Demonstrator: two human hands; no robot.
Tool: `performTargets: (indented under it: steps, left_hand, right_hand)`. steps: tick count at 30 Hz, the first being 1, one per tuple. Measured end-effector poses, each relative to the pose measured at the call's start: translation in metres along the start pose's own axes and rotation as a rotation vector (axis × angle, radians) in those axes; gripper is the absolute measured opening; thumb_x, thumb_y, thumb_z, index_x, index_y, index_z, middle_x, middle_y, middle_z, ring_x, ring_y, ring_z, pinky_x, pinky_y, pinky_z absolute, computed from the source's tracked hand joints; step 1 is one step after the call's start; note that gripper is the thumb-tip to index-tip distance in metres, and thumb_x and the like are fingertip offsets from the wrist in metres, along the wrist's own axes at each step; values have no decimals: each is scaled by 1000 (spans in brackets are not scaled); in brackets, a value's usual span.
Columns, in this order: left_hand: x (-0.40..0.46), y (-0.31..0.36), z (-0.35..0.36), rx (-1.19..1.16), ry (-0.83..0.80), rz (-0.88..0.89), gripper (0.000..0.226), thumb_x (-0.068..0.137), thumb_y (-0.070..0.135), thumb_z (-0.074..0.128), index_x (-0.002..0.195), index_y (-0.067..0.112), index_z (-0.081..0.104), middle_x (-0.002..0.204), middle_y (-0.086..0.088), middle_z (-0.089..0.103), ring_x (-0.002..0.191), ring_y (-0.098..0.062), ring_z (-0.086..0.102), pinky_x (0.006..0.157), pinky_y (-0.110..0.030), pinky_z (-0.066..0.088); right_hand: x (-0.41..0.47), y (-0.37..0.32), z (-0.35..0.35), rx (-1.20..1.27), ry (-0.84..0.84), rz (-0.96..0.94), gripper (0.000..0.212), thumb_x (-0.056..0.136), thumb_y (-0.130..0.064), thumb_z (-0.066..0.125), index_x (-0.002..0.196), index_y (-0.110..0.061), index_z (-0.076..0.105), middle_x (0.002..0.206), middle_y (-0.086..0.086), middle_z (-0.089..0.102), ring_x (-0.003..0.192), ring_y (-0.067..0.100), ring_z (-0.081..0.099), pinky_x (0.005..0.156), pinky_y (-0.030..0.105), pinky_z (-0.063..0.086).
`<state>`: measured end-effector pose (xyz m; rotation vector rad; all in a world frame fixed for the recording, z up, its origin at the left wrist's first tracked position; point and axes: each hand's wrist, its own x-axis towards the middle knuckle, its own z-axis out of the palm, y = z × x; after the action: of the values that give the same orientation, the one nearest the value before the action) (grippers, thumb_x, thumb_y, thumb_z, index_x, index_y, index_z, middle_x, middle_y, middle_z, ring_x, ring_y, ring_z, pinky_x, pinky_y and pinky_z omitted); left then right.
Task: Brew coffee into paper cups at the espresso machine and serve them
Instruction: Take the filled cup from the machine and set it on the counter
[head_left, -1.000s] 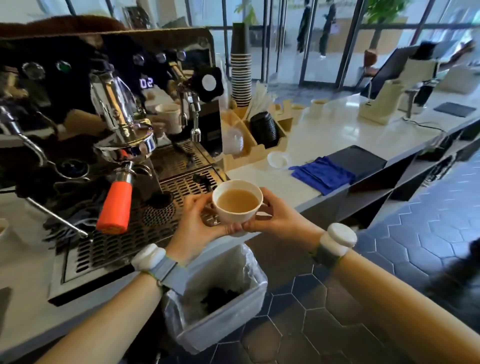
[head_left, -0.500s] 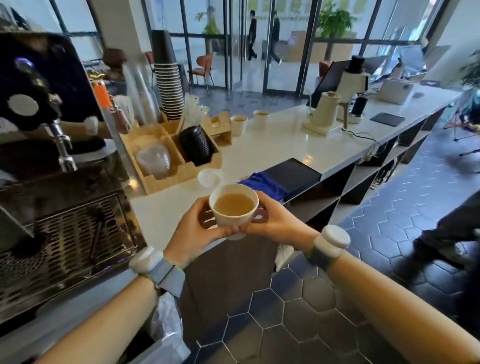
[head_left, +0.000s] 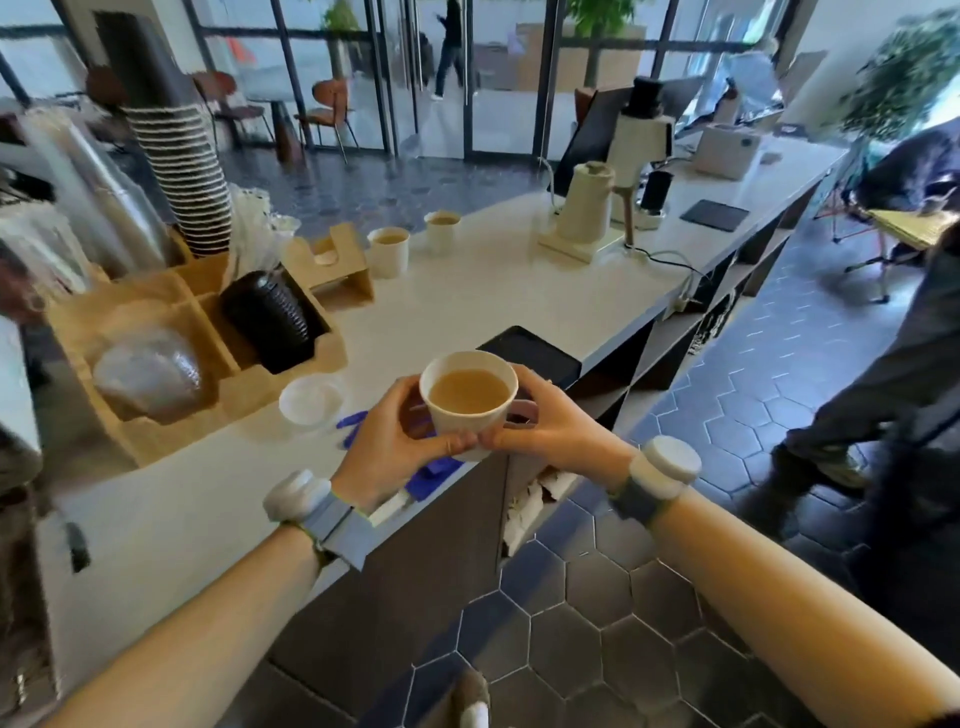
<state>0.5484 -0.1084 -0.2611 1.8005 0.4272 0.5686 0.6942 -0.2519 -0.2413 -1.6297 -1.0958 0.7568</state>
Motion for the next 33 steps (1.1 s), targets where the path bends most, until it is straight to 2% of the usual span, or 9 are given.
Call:
performTargets:
  steps: [3, 7, 9, 12, 17, 22, 27, 31, 33]
  left_hand:
    - [42, -5, 3, 10, -27, -1, 78, 56, 31, 84, 124, 15, 50, 120, 0, 63, 110, -13, 61, 89, -32, 53]
    - [112, -15, 3, -30, -86, -10, 72, 56, 25, 85, 119, 23, 50, 117, 7, 62, 104, -3, 62, 81, -20, 53]
    - [133, -17, 3, -45, -87, -29, 71, 55, 24, 85, 116, 28, 50, 117, 8, 62, 104, -2, 62, 80, -19, 52]
    - [171, -27, 2, -40, -77, -24, 73, 53, 28, 87, 116, 29, 50, 117, 8, 62, 105, -4, 62, 82, -18, 51]
    - [226, -42, -1, -12, -63, -34, 83, 55, 30, 86, 128, 19, 47, 123, 3, 60, 112, -13, 60, 93, -30, 52]
    - [271, -52, 0, 14, -4, -34, 83, 63, 26, 81, 135, 19, 41, 132, 1, 54, 119, -15, 54, 98, -32, 49]
    - [303, -65, 1, 15, 75, -59, 81, 64, 26, 80, 134, 26, 39, 130, 9, 53, 121, -11, 52, 94, -20, 48]
    - [329, -82, 5, -10, 208, -113, 81, 61, 29, 82, 130, 34, 40, 130, 12, 53, 121, -8, 51, 97, -24, 47]
    - [334, -88, 5, -11, 242, -134, 83, 61, 27, 83, 131, 34, 40, 129, 12, 53, 120, -7, 52, 95, -23, 47]
  right_hand:
    - [31, 10, -22, 15, 9, 18, 72, 77, -12, 76, 137, -23, 37, 137, 3, 45, 125, 23, 49, 99, 43, 49]
    - [88, 24, -53, 35, 16, 30, 72, 77, -13, 76, 135, -25, 36, 136, 1, 47, 124, 20, 50, 98, 37, 49]
    - [106, 26, -61, 47, 28, 36, 71, 76, -8, 76, 134, -23, 37, 133, 1, 48, 123, 20, 51, 97, 35, 50]
    - [141, 34, -76, 59, 43, 40, 74, 76, 0, 75, 137, -14, 36, 135, 7, 47, 123, 24, 50, 101, 40, 47]
    - [198, 45, -99, 54, 45, 27, 74, 76, 4, 73, 137, -12, 35, 132, 5, 46, 118, 19, 52, 84, 19, 52]
    - [254, 57, -119, 73, -12, 44, 75, 75, -1, 76, 136, -15, 36, 132, 3, 48, 123, 23, 50, 98, 38, 49]
    - [304, 70, -136, 62, -103, 27, 74, 76, -2, 75, 137, -13, 35, 134, 7, 46, 124, 26, 49, 99, 43, 48]
    - [351, 82, -151, 15, -237, 11, 73, 78, 0, 72, 138, -11, 33, 138, 11, 43, 127, 31, 46, 101, 49, 45]
    - [365, 85, -151, -6, -276, 0, 74, 79, -2, 72, 139, -12, 31, 140, 11, 41, 128, 31, 45, 102, 47, 45]
